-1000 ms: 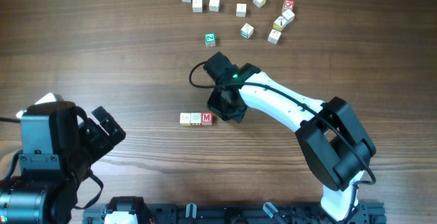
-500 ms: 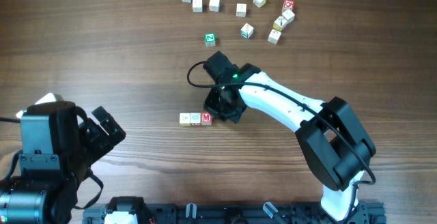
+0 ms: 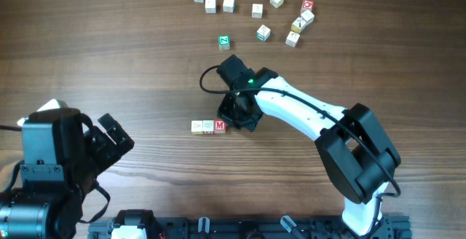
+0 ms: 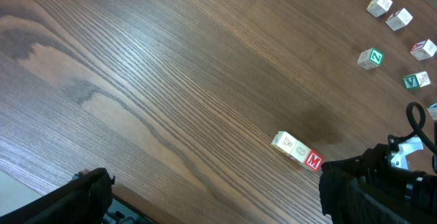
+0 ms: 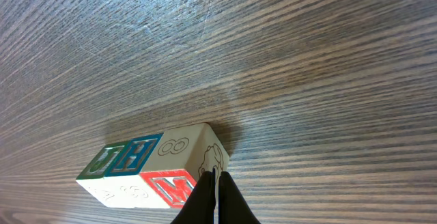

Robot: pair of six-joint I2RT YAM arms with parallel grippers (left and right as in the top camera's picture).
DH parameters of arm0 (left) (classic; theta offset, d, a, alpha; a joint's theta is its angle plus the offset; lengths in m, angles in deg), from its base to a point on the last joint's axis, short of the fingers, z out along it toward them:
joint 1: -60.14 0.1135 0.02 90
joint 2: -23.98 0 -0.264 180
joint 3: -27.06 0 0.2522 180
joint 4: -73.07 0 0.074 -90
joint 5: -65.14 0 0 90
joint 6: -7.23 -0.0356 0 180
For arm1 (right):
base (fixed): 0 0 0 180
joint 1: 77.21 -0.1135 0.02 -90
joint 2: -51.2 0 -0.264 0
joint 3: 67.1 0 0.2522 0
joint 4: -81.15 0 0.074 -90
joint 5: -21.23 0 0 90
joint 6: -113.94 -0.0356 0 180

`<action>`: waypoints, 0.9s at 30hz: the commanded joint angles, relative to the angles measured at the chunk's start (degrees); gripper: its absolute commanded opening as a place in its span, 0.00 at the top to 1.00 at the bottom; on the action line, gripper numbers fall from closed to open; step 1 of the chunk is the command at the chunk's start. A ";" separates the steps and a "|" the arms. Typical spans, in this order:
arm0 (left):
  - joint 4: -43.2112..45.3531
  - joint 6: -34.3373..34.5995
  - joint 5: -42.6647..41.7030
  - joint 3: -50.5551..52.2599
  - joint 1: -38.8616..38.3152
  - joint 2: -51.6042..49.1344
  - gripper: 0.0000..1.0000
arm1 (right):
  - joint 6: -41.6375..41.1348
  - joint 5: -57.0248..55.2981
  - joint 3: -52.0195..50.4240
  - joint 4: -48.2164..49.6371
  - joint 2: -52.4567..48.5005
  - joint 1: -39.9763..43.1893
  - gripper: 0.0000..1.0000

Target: Form a horizontal line

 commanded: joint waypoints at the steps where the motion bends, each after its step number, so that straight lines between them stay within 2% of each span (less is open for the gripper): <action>1: 0.07 -0.07 -0.50 -0.15 0.37 0.09 0.00 | -0.72 -2.45 -0.15 -0.33 -0.98 0.33 0.96; 6: 0.07 -0.07 -0.50 -0.15 0.37 0.09 0.00 | -0.85 -7.93 -0.15 -0.31 -0.98 0.46 0.95; 27: 0.07 -0.07 -0.50 -0.15 0.37 0.09 0.00 | -2.51 -8.17 -2.36 1.03 -1.05 -0.20 0.95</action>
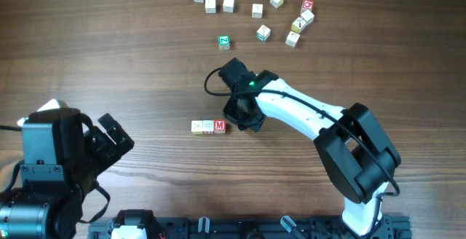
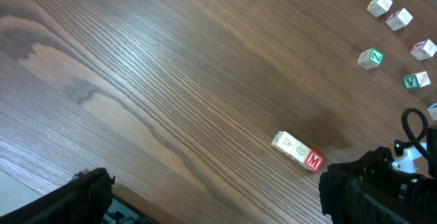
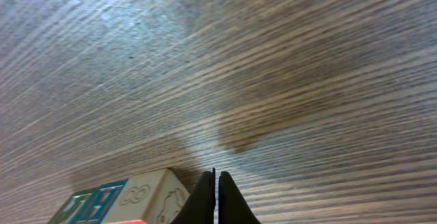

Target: Form a horizontal line

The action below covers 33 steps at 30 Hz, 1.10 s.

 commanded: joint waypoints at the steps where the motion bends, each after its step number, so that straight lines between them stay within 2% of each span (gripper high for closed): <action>1: 0.07 -0.07 -0.50 -0.17 0.37 0.09 0.00 | -0.66 0.92 -0.44 0.59 -1.03 -0.31 0.95; 9: 0.07 -0.07 -0.50 -0.17 0.37 0.09 0.00 | -0.68 7.69 -0.44 0.92 -1.03 -0.31 0.95; 33: 0.09 -0.07 -0.50 -0.17 0.37 0.09 0.00 | -0.72 10.45 -0.44 2.58 -1.03 -0.31 0.95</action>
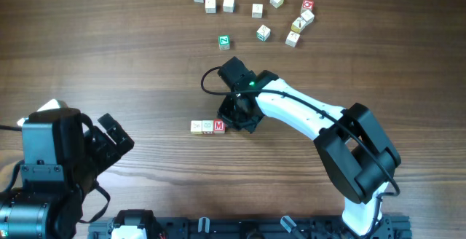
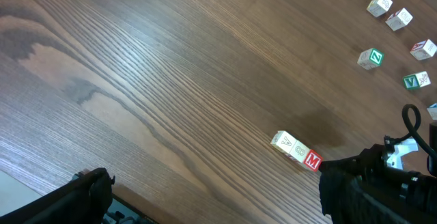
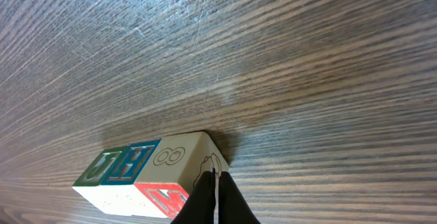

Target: Form a horizontal line

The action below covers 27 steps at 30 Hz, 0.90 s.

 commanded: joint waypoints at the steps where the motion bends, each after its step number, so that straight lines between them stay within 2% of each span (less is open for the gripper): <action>1: 0.07 -0.07 -0.50 -0.15 0.37 0.09 0.00 | -0.68 1.36 -0.44 0.22 -1.03 -0.31 0.95; 27: 0.07 -0.07 -0.50 -0.15 0.37 0.09 0.00 | -0.63 -8.52 -0.44 -3.96 -0.98 1.97 0.95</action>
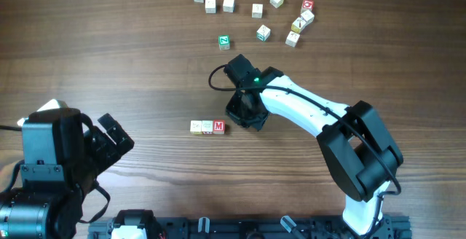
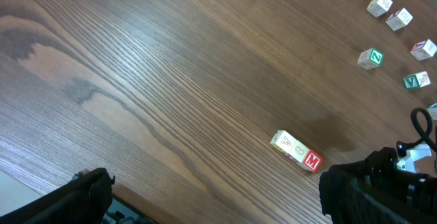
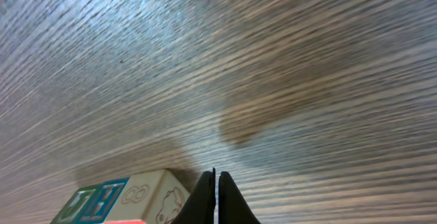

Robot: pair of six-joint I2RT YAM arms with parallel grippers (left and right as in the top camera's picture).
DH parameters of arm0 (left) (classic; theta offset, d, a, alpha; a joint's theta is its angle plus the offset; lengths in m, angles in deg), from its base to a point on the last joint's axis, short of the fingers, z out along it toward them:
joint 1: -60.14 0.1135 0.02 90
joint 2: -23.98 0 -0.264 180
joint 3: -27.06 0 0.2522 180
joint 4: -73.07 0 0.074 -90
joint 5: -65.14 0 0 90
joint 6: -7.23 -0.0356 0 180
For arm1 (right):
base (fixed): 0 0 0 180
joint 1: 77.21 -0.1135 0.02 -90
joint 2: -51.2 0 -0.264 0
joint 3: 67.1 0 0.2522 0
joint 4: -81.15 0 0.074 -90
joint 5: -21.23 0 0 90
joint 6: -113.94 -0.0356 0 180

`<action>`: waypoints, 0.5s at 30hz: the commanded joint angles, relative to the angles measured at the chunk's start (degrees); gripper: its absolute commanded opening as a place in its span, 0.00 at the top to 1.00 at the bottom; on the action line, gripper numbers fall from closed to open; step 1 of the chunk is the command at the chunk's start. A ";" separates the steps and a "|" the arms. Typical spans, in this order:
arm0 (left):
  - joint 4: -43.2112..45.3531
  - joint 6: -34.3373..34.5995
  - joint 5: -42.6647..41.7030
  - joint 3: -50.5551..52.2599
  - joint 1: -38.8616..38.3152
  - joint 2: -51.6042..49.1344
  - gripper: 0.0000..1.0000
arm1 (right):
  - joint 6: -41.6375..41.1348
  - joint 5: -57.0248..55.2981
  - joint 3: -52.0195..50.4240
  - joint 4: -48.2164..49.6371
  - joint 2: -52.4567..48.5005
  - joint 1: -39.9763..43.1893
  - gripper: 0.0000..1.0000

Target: Form a horizontal line

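Observation:
A short row of three letter blocks [image 1: 207, 127] lies left to right at mid-table, with a red M block [image 1: 219, 126] at its right end. In the left wrist view the row [image 2: 295, 151] runs diagonally. My right gripper [image 1: 243, 117] stands just right of the row, its black fingertips [image 3: 216, 183] shut with nothing between them. They sit a little clear of the end block [image 3: 160, 193]. My left gripper [image 1: 115, 138] stays at the lower left, far from the blocks, jaws wide open [image 2: 218, 197].
Several loose blocks are scattered along the far edge, among them a green one [image 1: 224, 42], white ones [image 1: 210, 6] and a red-topped one [image 1: 307, 6]. The right arm's white link [image 1: 306, 115] stretches across the table's right half.
My right gripper, whose shut tips were pressed against the row's right end block, now sits a little further right and clear of it. The row and the left arm are unchanged.
First the shut right tips were against the row's right end. Then they stood off it, then were against it again with the row a touch further left. Now they are off it once more. The left arm never moved.

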 commanded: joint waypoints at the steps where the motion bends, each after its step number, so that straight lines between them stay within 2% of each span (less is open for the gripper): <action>1: 0.07 -0.07 -0.50 -0.17 0.37 0.09 0.00 | -0.66 -3.80 -0.44 -1.31 -0.98 0.02 0.96; 11: 0.07 -0.07 -0.50 -0.17 0.37 0.09 0.00 | -0.68 -6.16 -0.44 -1.95 -0.98 0.02 0.95; 15: 0.07 -0.07 -0.50 -0.17 0.37 0.09 0.00 | -0.68 -6.40 -0.44 -1.70 -0.98 0.02 0.90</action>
